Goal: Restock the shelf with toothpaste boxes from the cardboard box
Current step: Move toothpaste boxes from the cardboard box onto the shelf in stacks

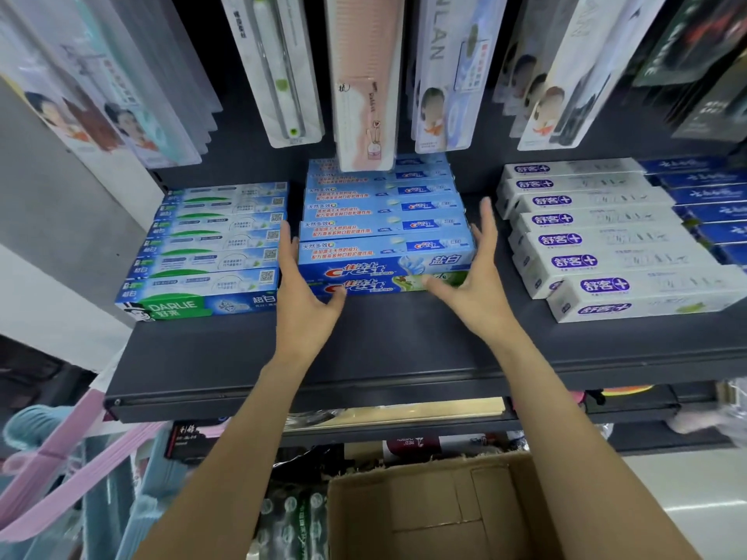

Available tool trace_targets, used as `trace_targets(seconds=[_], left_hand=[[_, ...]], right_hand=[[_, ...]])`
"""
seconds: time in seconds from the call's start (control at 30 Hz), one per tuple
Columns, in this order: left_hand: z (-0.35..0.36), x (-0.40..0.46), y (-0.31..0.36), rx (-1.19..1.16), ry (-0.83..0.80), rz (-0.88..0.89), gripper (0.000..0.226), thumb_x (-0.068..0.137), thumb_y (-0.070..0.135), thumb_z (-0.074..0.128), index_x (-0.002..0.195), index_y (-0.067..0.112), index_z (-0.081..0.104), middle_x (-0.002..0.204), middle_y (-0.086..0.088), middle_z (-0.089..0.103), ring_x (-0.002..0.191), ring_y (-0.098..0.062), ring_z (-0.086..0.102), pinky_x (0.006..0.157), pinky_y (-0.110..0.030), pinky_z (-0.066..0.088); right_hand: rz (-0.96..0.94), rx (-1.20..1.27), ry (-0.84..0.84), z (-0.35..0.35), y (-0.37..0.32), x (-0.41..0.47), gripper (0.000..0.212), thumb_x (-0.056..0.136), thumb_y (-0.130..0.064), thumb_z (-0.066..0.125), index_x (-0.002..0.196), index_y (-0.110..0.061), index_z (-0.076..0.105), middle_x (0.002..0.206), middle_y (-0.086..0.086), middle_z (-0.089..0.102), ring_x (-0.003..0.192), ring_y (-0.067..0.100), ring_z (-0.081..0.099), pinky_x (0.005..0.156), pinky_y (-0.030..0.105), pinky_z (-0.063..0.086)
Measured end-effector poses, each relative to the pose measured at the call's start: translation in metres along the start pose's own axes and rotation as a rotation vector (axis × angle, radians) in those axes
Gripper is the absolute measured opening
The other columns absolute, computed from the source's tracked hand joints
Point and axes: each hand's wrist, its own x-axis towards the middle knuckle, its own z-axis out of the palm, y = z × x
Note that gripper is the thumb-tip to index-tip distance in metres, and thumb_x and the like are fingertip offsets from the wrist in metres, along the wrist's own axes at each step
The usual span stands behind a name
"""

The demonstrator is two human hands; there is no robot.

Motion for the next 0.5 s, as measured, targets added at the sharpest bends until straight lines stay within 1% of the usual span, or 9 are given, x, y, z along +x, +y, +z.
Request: trace_targets(seconds=[0.03,0.07,0.1,0.13,0.17,0.23,0.3,0.4,0.5], left_hand=[[-0.001,0.0,0.0,-0.131,-0.018,-0.023,0.104,0.078,0.002,0.073,0.142,0.046,0.003,0.149,0.002,0.035,0.124,-0.007,0.048,0.093,-0.014,0.046],[-0.001,0.0,0.001,-0.247,-0.019,-0.055,0.099,0.079,0.009,0.073,0.141,0.047,0.006,0.151,0.0,0.032,0.13,-0.01,0.044,0.1,-0.024,0.045],[0.0,0.001,0.003,-0.329,-0.005,-0.091,0.09,0.081,0.017,0.07,0.143,0.044,0.01,0.151,0.0,0.032,0.133,-0.012,0.041,0.104,-0.032,0.043],[0.002,0.001,0.005,-0.366,0.013,-0.129,0.082,0.084,0.023,0.066,0.145,0.038,0.015,0.15,0.001,0.035,0.133,-0.012,0.042,0.106,-0.035,0.042],[0.004,0.003,0.007,-0.372,0.025,-0.161,0.074,0.087,0.025,0.062,0.147,0.033,0.019,0.147,0.002,0.039,0.13,-0.011,0.044,0.106,-0.035,0.042],[0.007,0.007,0.01,-0.361,0.032,-0.191,0.065,0.091,0.027,0.057,0.147,0.029,0.023,0.139,0.004,0.047,0.124,-0.01,0.05,0.1,-0.03,0.046],[0.007,0.009,0.009,-0.364,0.024,-0.196,0.063,0.092,0.027,0.056,0.147,0.029,0.024,0.136,0.004,0.05,0.122,-0.009,0.052,0.094,-0.023,0.049],[0.007,0.01,0.005,-0.386,0.02,-0.204,0.063,0.092,0.026,0.057,0.146,0.029,0.026,0.134,0.004,0.052,0.119,-0.009,0.054,0.088,-0.017,0.05],[0.008,0.01,0.005,-0.425,0.025,-0.208,0.062,0.092,0.022,0.056,0.146,0.027,0.026,0.134,0.004,0.052,0.116,-0.008,0.055,0.08,-0.013,0.051]], right_hand=[[0.032,0.111,0.045,0.003,-0.004,-0.002,0.096,0.087,-0.01,0.066,0.149,-0.032,-0.004,0.151,-0.005,0.025,0.129,-0.018,0.027,0.1,0.006,0.033],[0.071,0.215,0.103,0.007,-0.008,-0.003,0.085,0.092,-0.018,0.059,0.149,-0.033,-0.001,0.153,-0.003,0.022,0.132,-0.013,0.026,0.099,0.005,0.033],[0.109,0.295,0.159,0.012,-0.011,-0.003,0.073,0.096,-0.024,0.051,0.15,-0.032,0.003,0.155,-0.002,0.022,0.133,-0.006,0.028,0.094,0.002,0.036],[0.14,0.342,0.214,0.018,-0.012,-0.001,0.062,0.099,-0.027,0.045,0.15,-0.03,0.008,0.154,-0.003,0.026,0.13,-0.002,0.035,0.086,0.0,0.038],[0.157,0.366,0.262,0.023,-0.012,0.001,0.054,0.101,-0.029,0.04,0.149,-0.028,0.015,0.149,-0.005,0.034,0.124,-0.004,0.043,0.08,-0.001,0.04],[0.177,0.412,0.349,0.032,-0.011,0.008,0.043,0.102,-0.03,0.037,0.144,-0.024,0.032,0.125,-0.016,0.053,0.101,-0.015,0.055,0.071,0.002,0.043],[0.188,0.462,0.404,0.036,-0.009,0.013,0.035,0.102,-0.027,0.039,0.136,-0.022,0.045,0.105,-0.023,0.059,0.085,-0.017,0.06,0.068,0.006,0.045],[0.181,0.459,0.412,0.034,-0.004,0.015,0.027,0.101,-0.023,0.042,0.126,-0.024,0.051,0.098,-0.023,0.062,0.082,-0.015,0.062,0.067,0.007,0.046],[0.18,0.44,0.391,0.032,-0.002,0.015,0.029,0.1,-0.022,0.042,0.128,-0.022,0.05,0.098,-0.021,0.063,0.083,-0.012,0.063,0.068,0.008,0.046]])
